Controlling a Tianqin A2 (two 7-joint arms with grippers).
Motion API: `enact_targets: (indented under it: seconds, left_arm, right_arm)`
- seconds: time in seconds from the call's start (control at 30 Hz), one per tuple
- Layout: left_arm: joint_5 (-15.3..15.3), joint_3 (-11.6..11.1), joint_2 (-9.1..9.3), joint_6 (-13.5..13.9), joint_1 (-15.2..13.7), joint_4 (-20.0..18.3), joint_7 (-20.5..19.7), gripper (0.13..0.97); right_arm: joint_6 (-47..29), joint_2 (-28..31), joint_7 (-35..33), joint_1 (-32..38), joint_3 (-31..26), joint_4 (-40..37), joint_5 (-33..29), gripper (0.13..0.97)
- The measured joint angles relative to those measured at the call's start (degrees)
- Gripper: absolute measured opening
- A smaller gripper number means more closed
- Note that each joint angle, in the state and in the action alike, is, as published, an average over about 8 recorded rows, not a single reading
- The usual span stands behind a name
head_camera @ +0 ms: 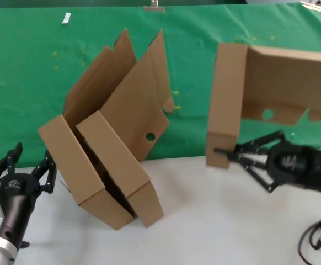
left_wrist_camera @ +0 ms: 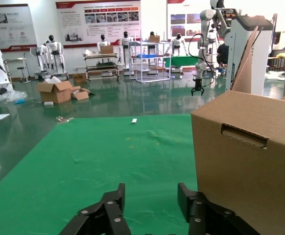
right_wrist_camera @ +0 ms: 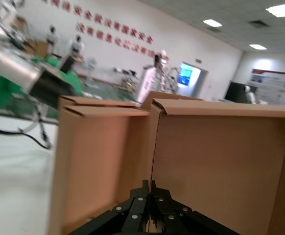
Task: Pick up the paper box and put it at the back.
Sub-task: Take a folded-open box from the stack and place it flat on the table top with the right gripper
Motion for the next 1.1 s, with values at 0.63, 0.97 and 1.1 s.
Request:
enact_targets:
  seconds: [0.63,0.97,1.1]
  left_arm:
    - [0.0,0.0,0.0,0.0,0.0,0.0,0.0,0.711]
    - [0.0,0.0,0.0,0.0,0.0,0.0,0.0,0.871]
    - [0.0,0.0,0.0,0.0,0.0,0.0,0.0,0.917]
  right_arm:
    - [12.9,7.6,5.5,26.5,-9.3,-6.6,-26.6,0.153]
    - [26.7,-4.0,-0.3,41.9,-22.0,-31.5,-42.7,0.153]
    - [31.7,-7.4,0.1,42.6,-23.8,-36.1,-44.9,0.153]
